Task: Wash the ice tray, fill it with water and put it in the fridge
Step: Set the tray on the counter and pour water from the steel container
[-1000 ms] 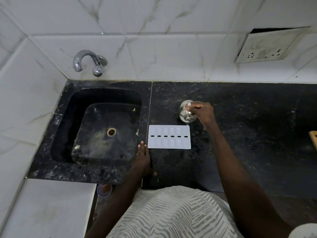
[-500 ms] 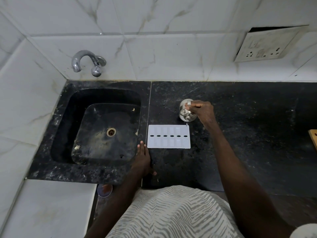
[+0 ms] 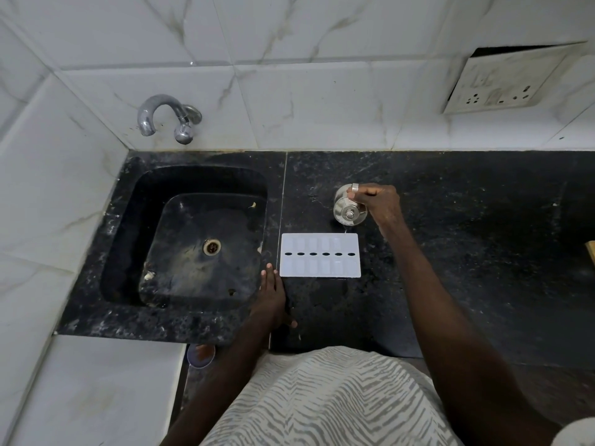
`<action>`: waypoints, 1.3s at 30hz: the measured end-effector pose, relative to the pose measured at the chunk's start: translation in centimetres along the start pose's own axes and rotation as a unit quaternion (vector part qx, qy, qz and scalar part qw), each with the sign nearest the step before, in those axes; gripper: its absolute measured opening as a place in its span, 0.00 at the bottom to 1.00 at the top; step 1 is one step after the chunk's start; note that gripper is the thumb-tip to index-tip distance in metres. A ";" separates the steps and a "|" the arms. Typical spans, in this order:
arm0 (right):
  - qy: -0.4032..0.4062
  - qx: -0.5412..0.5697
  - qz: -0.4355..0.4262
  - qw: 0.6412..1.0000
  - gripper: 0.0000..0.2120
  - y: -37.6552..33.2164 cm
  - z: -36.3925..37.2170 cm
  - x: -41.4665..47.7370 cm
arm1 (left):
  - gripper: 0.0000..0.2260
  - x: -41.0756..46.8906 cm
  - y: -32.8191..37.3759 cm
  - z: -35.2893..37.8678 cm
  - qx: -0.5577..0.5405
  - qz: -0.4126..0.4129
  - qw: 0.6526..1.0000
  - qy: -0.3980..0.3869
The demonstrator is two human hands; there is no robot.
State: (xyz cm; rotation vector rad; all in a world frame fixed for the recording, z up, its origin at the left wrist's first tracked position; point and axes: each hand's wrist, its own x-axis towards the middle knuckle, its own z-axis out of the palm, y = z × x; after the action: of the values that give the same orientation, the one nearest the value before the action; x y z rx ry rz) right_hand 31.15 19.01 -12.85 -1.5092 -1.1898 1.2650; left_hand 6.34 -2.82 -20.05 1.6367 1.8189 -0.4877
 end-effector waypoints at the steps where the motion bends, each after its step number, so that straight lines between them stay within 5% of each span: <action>1: -0.002 -0.001 -0.004 1.000 0.12 0.0 0.2 0.0 | 0.66 0.0 0.0 0.0 0.000 0.001 1.000 -0.001; 39: -0.048 -0.054 -0.076 0.995 0.10 -1.3 3.8 -0.9 | 0.66 -0.4 0.0 0.0 -0.033 0.007 0.999 0.011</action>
State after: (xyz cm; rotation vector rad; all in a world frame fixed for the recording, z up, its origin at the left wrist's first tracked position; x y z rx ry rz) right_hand 27.14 18.51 -12.01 -1.4184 -1.4282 1.1997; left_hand 6.37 -3.13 -19.84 1.6155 1.8202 -0.4015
